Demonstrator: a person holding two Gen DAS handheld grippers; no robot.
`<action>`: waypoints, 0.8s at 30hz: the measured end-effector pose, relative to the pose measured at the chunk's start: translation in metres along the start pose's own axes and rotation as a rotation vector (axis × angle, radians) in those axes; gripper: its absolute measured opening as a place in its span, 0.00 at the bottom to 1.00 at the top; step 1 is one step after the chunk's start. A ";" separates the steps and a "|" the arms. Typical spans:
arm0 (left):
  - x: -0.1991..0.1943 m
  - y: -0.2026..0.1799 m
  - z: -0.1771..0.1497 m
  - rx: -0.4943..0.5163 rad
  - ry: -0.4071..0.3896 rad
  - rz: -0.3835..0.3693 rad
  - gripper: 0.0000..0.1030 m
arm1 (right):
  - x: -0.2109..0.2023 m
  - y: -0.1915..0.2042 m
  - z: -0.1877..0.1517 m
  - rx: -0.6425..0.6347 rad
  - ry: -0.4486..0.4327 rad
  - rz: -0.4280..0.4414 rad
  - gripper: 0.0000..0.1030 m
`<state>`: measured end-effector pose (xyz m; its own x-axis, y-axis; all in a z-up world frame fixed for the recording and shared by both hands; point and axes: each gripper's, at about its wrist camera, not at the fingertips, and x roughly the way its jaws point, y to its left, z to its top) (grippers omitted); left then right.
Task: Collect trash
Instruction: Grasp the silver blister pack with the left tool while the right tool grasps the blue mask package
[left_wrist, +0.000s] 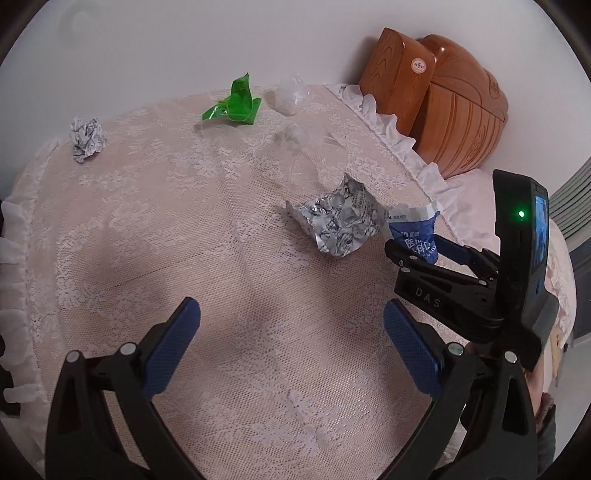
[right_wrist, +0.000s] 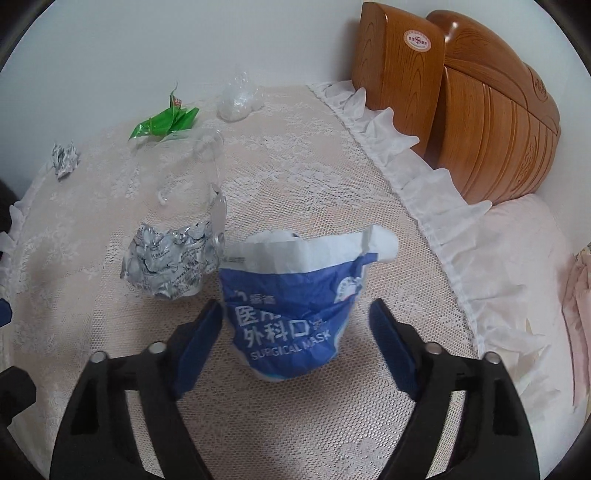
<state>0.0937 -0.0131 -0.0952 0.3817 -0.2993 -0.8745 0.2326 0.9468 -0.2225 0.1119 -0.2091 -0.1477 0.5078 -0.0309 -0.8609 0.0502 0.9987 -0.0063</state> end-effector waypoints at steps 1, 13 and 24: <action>0.004 -0.005 0.004 -0.003 0.009 -0.006 0.92 | 0.000 -0.003 0.000 0.011 -0.003 0.008 0.62; 0.080 -0.052 0.053 -0.192 0.116 0.049 0.92 | -0.042 -0.067 -0.013 0.156 -0.053 0.090 0.57; 0.121 -0.047 0.067 -0.343 0.163 0.112 0.71 | -0.055 -0.101 -0.034 0.221 -0.037 0.119 0.57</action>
<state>0.1883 -0.1019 -0.1614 0.2344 -0.1951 -0.9524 -0.1255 0.9654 -0.2286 0.0501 -0.3071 -0.1172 0.5520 0.0805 -0.8300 0.1734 0.9625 0.2087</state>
